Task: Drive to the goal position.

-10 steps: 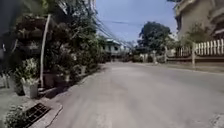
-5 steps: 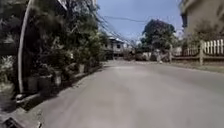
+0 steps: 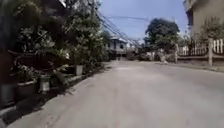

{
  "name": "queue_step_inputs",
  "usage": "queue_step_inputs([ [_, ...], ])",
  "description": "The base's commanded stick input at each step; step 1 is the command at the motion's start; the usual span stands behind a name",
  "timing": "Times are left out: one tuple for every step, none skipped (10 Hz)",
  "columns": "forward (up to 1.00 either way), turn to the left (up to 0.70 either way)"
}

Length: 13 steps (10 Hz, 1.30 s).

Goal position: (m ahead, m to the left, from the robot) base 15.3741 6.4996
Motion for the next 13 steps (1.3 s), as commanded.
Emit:
queue_step_inputs([
  [1.00, 0.00],
  [1.00, 0.00],
  [1.00, 0.00],
  [1.00, 0.00],
  [1.00, 0.00],
  [1.00, 0.00],
  [1.00, 0.00],
  [1.00, 0.00],
  [1.00, 0.00],
  [1.00, 0.00],
  [1.00, 0.00],
  [1.00, 0.00],
  [1.00, 0.00],
])
